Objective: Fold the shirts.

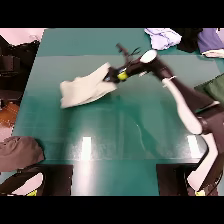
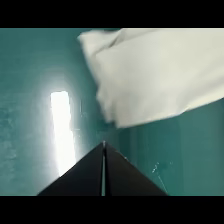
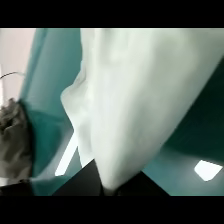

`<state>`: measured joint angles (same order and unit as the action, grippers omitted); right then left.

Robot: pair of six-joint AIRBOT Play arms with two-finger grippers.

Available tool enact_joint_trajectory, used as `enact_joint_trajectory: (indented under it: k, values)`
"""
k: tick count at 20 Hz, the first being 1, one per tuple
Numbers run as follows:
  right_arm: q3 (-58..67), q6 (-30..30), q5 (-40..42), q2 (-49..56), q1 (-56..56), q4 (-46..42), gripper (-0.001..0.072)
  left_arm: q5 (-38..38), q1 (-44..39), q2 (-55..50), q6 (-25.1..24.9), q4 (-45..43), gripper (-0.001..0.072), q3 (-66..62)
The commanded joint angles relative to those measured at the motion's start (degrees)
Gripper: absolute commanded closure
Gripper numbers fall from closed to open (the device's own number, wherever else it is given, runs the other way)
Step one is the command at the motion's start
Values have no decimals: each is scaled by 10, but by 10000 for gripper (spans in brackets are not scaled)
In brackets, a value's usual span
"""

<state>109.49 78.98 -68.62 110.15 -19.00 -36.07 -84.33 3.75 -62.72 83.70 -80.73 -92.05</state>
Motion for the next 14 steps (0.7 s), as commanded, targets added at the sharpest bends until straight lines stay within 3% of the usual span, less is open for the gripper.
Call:
enact_joint_trajectory:
  k: [1, 5, 10, 14]
  values:
    - [16, 23, -52, -92, 108, -115, 696, -3, 0, 0, -1, 3, 674, 0]
    - [16, 51, -49, -176, 271, -165, 696, -2, 0, 0, -1, 29, 674, 0]
    - [16, 50, -54, -210, 456, -163, 697, -2, 0, 0, 2, 75, 674, 0]
    - [16, 1, -48, -203, 553, -148, 697, -2, -1, 0, 9, 97, 674, 0]
